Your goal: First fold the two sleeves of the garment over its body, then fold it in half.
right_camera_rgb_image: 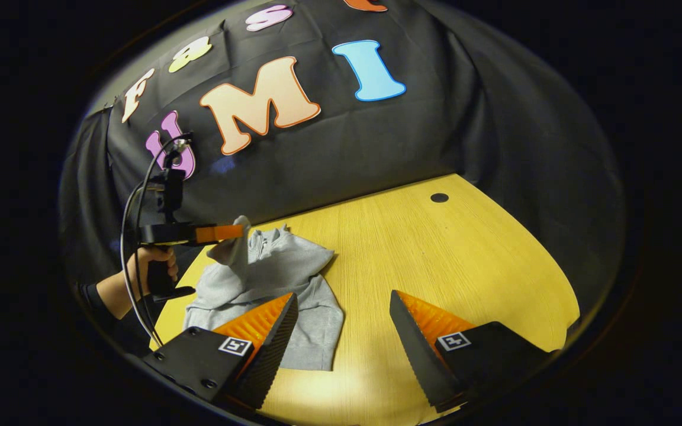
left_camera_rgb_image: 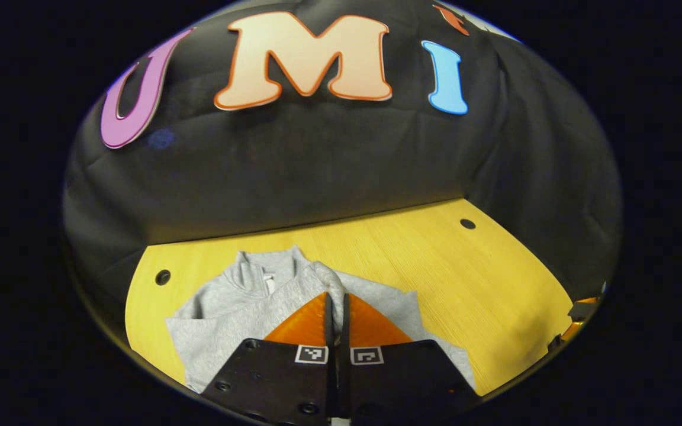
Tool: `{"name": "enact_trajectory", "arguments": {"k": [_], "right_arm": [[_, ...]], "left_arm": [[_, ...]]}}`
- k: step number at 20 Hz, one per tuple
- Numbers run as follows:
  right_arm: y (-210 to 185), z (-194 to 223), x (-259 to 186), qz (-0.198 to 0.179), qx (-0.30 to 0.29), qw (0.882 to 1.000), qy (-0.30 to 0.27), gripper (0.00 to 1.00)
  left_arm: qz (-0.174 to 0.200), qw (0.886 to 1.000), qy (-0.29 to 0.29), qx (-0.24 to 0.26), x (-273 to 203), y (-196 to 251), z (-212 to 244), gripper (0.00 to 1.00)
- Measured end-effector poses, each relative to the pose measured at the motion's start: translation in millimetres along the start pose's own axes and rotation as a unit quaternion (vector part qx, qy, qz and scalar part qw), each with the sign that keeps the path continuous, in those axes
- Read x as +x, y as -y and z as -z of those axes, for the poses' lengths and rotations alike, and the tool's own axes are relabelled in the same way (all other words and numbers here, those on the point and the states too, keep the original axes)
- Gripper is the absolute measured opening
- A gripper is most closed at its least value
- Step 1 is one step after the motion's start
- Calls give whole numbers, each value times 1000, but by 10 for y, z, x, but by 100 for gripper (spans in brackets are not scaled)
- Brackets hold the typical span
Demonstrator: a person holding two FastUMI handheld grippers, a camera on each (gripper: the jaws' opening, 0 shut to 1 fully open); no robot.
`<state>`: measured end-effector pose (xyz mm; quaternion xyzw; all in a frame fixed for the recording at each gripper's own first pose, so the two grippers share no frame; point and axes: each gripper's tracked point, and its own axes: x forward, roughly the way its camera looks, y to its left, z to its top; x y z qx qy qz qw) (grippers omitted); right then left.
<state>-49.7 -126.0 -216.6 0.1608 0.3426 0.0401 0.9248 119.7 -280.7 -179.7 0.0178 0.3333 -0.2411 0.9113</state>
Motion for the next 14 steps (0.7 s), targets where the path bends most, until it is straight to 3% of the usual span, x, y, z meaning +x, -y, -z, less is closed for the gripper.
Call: {"name": "enact_trajectory", "arguments": {"k": [3,6,7,8,10,13,14], "right_arm": [[-20,53,-1,-3,2,1000,-2,98],[-62,111,44,-8,-5,1000,-9,98],[-93,115,57,-11,-7,1000,-11,93],[-122,132,78,-14,-9,1000,-12,97],[-200,149,108,-21,-10,1000,-15,98],[-311,162,169,-30,-15,999,-17,94],[-352,174,194,-33,-17,999,-18,98]], "left_arm": [[-5,1000,-13,10,143,84,120,0],[25,1000,-17,-2,204,313,163,10],[49,999,-17,-7,202,434,171,14],[61,998,-18,-8,134,490,158,43],[51,999,-9,1,51,411,149,100],[25,1000,5,-11,-103,191,221,94],[20,999,8,-23,-193,107,261,94]]}}
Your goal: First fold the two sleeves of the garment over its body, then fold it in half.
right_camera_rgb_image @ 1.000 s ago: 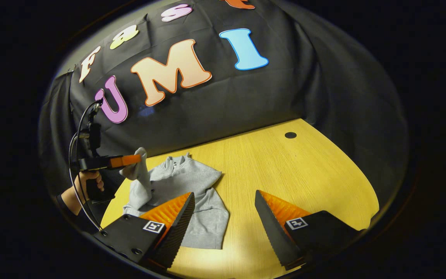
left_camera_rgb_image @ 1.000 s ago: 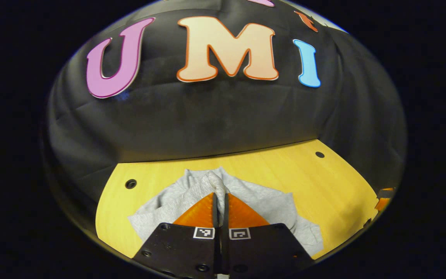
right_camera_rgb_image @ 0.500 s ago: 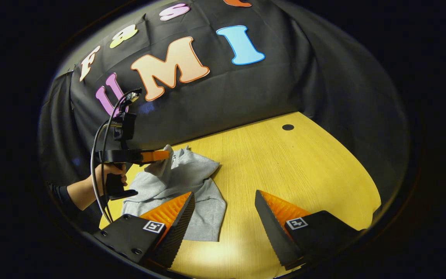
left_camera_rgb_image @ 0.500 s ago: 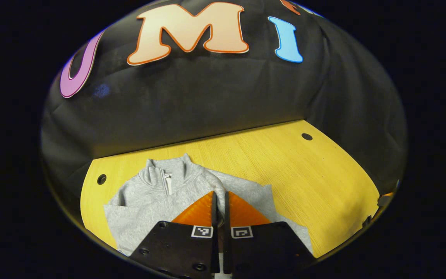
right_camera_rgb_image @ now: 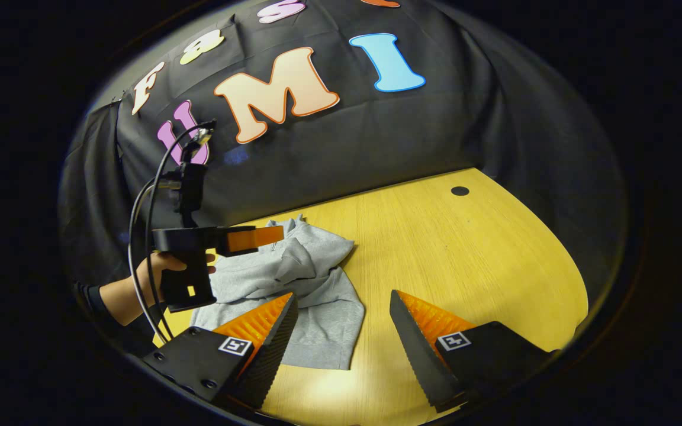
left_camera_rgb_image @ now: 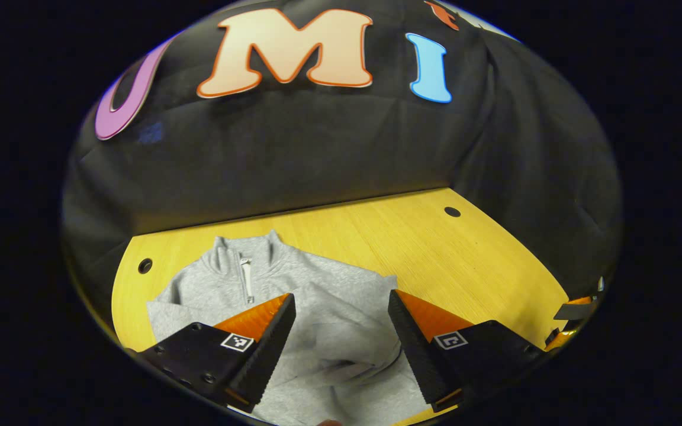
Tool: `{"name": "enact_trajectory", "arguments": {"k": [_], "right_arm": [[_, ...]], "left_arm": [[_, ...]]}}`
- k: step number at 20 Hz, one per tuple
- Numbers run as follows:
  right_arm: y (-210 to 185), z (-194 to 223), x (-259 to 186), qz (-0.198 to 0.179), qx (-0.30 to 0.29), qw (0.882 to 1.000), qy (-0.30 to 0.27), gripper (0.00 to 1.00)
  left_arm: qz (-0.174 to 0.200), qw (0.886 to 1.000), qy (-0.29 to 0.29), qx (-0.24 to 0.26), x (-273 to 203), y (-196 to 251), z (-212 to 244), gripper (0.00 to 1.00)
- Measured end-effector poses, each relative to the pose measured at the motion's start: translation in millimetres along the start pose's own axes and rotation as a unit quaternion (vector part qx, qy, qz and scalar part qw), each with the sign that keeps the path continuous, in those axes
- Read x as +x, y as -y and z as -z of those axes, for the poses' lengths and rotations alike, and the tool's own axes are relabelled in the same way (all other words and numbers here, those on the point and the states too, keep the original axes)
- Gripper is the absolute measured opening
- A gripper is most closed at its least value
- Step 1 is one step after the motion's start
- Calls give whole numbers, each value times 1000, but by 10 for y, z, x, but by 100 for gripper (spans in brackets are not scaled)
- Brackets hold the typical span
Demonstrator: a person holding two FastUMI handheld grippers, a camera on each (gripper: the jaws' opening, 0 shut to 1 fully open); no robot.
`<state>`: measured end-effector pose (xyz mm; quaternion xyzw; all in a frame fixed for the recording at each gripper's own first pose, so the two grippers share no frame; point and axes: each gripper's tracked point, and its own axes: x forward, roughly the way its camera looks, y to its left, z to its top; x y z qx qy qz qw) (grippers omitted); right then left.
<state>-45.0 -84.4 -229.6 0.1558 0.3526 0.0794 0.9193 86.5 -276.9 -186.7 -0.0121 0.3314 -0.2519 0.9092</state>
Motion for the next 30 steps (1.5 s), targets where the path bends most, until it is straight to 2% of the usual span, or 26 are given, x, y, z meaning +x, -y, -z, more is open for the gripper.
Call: {"name": "enact_trajectory", "arguments": {"k": [3,4,6,10,11,12,14,16,20,26,27,29,30], "right_arm": [[-120,50,118,-8,-8,1000,-6,93],[-163,75,161,-10,-13,1000,-9,98],[-237,119,229,-11,-20,1000,-14,98],[-292,105,331,23,-60,998,-10,98],[-286,105,347,30,-67,997,-8,93],[-299,129,355,34,-72,997,-9,98],[-332,230,389,35,-75,996,-19,98],[-331,342,425,37,-80,996,-31,98],[-355,611,489,42,-89,994,-55,98],[-346,938,558,51,-110,989,-87,98],[-343,989,566,53,-114,988,-92,94],[-333,1067,583,56,-121,986,-99,94],[-336,1118,600,56,-123,985,-104,98]], "left_arm": [[-18,999,18,-33,-288,-330,100,94],[-24,999,27,-41,-388,-434,115,94],[-38,997,32,-54,-565,-672,270,95],[-83,993,33,-79,-999,-1144,618,95],[-91,992,31,-81,-1095,-1225,709,95],[-98,991,27,-83,-1215,-1316,838,95],[-108,990,22,-87,-1404,-1445,1074,95],[-115,988,20,-102,-1566,-1549,1295,95],[-143,981,-21,-127,-1759,-1725,1806,95],[-157,974,-61,-151,-1876,-1803,2363,95],[-157,973,-65,-154,-1879,-1800,2418,95],[-154,972,-77,-159,-1863,-1775,2550,95],[-153,972,-82,-160,-1854,-1777,2606,95]]}}
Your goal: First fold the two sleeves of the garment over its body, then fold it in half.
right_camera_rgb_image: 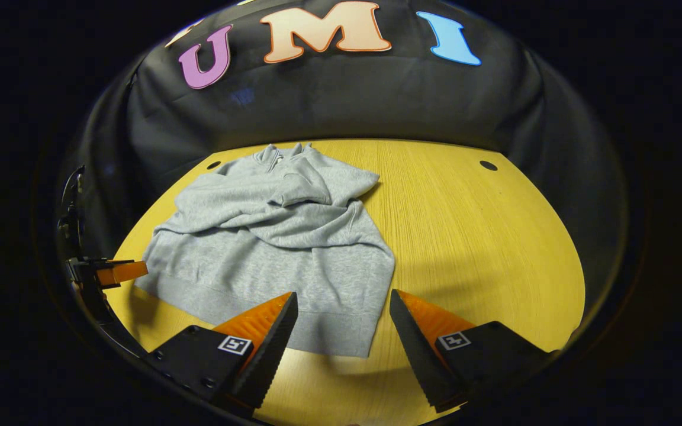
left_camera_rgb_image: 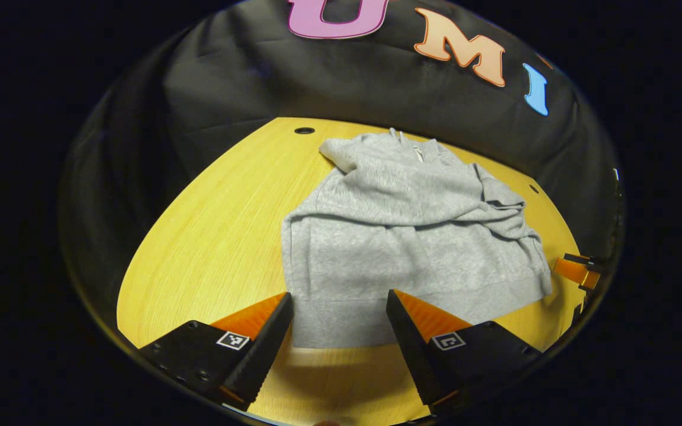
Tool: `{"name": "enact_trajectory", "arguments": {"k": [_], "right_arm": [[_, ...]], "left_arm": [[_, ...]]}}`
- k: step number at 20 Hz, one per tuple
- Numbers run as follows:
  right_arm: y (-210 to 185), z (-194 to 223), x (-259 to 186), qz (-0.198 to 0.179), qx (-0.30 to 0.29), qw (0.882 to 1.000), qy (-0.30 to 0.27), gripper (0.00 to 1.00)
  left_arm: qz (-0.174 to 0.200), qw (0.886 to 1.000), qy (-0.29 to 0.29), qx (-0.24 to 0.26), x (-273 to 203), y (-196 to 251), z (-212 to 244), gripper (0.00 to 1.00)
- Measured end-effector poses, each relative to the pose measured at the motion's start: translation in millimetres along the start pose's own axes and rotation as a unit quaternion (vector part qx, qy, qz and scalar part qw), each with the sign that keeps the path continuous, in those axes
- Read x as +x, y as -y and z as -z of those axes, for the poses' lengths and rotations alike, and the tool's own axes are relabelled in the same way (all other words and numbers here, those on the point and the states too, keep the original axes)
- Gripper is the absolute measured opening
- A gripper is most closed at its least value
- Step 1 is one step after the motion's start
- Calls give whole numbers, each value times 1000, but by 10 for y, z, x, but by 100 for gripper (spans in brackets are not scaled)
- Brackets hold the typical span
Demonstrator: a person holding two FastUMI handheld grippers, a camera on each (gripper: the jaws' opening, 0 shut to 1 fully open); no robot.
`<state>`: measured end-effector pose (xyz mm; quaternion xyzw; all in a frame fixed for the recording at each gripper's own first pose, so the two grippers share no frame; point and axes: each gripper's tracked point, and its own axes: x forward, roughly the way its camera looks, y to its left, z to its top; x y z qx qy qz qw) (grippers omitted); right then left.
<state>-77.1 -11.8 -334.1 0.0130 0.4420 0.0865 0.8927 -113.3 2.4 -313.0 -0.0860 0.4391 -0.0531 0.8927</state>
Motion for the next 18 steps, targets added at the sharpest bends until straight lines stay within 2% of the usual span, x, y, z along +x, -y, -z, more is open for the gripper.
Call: {"name": "enact_trajectory", "arguments": {"k": [1,3,4,5,7,11,12,13,15,16,17,18], "right_arm": [[-6,59,37,2,-3,1000,-8,94],[-30,262,85,4,-8,1000,-21,98],[-25,314,95,5,-11,1000,-27,94],[-13,362,112,9,-14,999,-33,98],[-5,504,191,12,-12,998,-55,98],[-28,511,197,8,-26,998,-49,99],[-33,516,192,4,-30,998,-48,94],[-42,509,171,5,-32,998,-50,98],[-100,528,202,-9,-38,997,-59,89],[-140,549,221,-19,-39,997,-63,78],[-182,540,215,-27,-39,997,-66,70],[-228,552,219,-41,-37,996,-69,55]], "left_arm": [[-2,1000,-4,-1,23,-15,40,95],[-12,1000,-16,-2,46,-64,124,96],[-16,1000,-11,4,43,-86,118,96],[-18,1000,-8,13,53,-90,115,95],[-22,999,-4,32,53,-88,123,94],[-24,999,3,25,64,-82,124,94],[-24,999,5,26,68,-77,119,94],[-25,999,4,27,71,-63,126,92],[-15,999,-1,34,80,-5,132,88],[-10,999,-6,38,93,12,118,79],[-4,999,-14,41,90,20,119,77],[0,999,-19,43,94,32,113,70]]}}
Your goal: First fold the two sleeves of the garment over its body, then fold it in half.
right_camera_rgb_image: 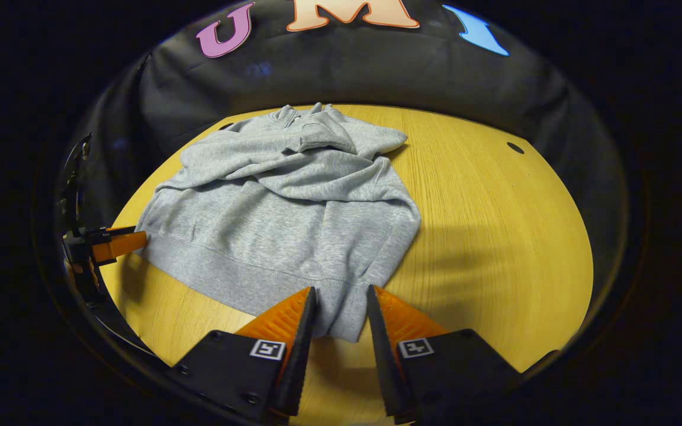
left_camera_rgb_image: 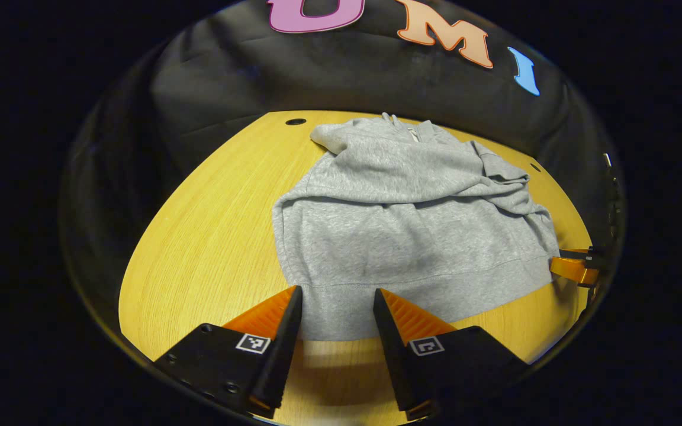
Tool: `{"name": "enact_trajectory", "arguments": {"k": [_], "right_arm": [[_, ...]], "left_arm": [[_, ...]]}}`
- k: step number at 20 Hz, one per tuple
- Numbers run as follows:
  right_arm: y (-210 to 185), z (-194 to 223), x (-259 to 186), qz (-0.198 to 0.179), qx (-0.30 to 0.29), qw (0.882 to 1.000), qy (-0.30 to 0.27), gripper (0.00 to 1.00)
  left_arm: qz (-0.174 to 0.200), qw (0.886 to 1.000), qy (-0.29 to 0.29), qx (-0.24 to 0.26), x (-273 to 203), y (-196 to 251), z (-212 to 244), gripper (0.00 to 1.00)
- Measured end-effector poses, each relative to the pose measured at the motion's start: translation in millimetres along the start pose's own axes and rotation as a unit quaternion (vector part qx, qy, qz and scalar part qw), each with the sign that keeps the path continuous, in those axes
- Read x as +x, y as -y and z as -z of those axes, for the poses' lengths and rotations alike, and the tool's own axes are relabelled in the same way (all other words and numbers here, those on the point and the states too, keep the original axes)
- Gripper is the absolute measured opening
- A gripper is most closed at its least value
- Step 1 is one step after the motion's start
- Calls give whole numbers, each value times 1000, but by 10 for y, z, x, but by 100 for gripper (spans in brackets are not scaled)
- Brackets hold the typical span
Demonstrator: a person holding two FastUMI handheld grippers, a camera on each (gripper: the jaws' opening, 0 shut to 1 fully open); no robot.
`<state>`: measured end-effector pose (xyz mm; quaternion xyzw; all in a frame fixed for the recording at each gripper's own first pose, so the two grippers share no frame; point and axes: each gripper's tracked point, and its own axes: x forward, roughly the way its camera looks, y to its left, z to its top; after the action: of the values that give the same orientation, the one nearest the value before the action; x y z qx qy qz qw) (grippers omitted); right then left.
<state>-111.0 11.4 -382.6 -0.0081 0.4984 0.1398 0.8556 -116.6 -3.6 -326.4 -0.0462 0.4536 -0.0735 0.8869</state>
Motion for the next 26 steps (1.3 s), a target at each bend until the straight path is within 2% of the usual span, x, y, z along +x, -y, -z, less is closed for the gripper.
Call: {"name": "enact_trajectory", "arguments": {"k": [2,3,5,6,7,8,9,12,14,19,23,26], "right_arm": [[-17,-3,2,-8,1,1000,-2,34],[-56,-11,17,-26,3,1000,1,34],[-76,-9,23,-42,26,999,-4,16],[-80,-7,18,-55,26,998,-9,16],[-60,-48,19,-62,40,997,-6,16],[-78,-2,10,-65,52,996,-10,6],[-73,-39,3,-62,55,997,-4,6],[-77,-70,-33,-45,53,998,9,3],[-138,-199,-116,-62,81,995,23,3],[-135,-460,-251,-99,188,977,17,2],[-146,-645,-377,-111,189,975,38,2],[-205,-928,-454,-128,210,968,53,2]], "left_arm": [[5,1000,0,-1,20,46,-31,60],[8,1000,5,-5,43,78,-41,55],[14,999,24,-26,70,173,-73,33],[7,999,32,-32,78,180,-85,13],[4,999,34,-34,90,187,-81,11],[-2,999,34,-38,84,192,-92,5],[-8,999,27,-39,83,193,-89,2],[-10,1000,0,-16,78,203,-81,0],[-7,1000,-6,-7,44,200,-117,0],[12,999,-2,-32,-74,232,-273,0],[27,998,7,-56,-184,223,-490,0],[38,997,18,-62,-234,229,-711,0]]}}
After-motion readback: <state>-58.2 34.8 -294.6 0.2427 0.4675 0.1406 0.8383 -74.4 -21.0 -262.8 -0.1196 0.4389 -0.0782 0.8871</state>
